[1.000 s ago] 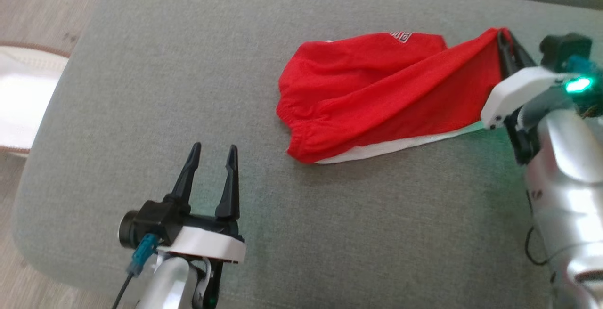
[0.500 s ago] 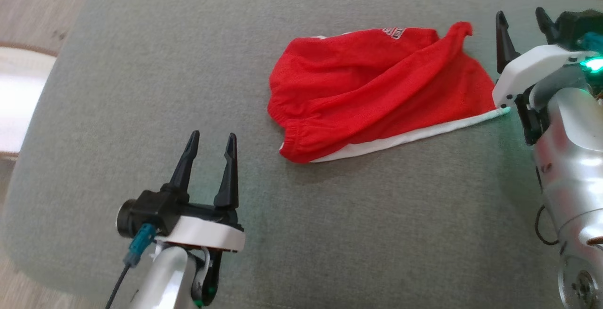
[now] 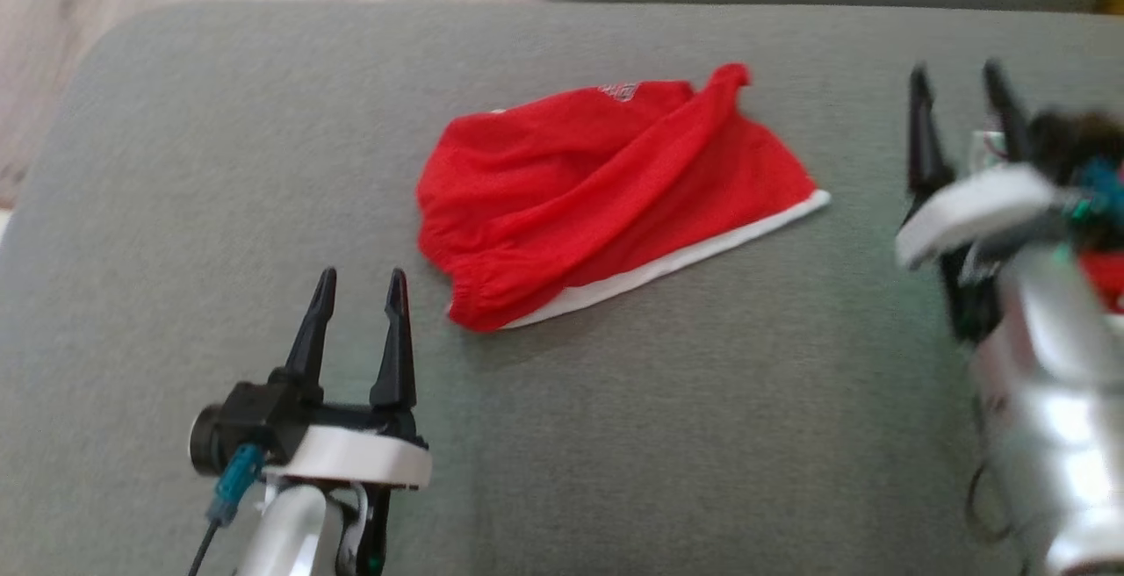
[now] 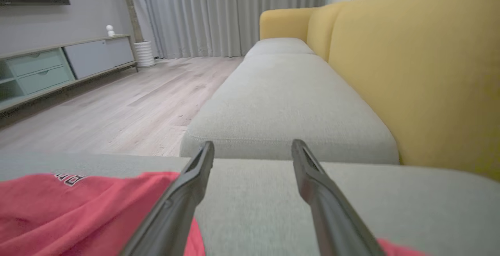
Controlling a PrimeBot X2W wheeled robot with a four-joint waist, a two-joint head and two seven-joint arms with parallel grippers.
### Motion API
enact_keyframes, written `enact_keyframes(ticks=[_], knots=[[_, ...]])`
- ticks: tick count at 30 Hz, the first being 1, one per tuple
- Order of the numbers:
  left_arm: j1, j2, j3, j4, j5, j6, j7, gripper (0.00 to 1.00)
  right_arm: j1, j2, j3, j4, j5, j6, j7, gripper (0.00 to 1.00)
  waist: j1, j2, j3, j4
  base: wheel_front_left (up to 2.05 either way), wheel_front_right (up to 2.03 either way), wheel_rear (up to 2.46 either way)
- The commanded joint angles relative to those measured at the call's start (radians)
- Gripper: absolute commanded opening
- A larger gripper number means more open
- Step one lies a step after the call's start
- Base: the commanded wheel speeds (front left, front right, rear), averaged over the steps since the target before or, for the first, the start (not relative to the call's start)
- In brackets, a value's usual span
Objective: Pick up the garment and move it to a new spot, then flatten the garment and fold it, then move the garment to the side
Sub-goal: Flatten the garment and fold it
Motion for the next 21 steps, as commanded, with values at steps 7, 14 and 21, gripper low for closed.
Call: enact_keyframes(ticks=[7, 14, 21], knots=[[0.0, 0.004, 0.046, -0.042, 0.011, -0.013, -0.01, 1.0, 0.259, 0.098, -0.008, -0.303, 0.039, 0.007, -0.014, 1.0, 0.0002, 0.0, -0.04, -0.076, 0.0, 0.0, 0.0], [0.02, 0.004, 0.053, -0.05, 0.007, -0.024, -0.01, 1.0, 0.419, 0.12, -0.019, -0.444, 0.106, 0.007, -0.014, 1.0, 0.0002, 0.0, -0.048, -0.096, 0.0, 0.0, 0.0], [0.032, 0.004, 0.067, -0.069, 0.013, -0.04, -0.01, 1.0, 0.482, 0.121, 0.03, -0.498, 0.108, 0.007, -0.014, 1.0, 0.0002, 0.0, -0.055, -0.106, 0.0, 0.0, 0.0]])
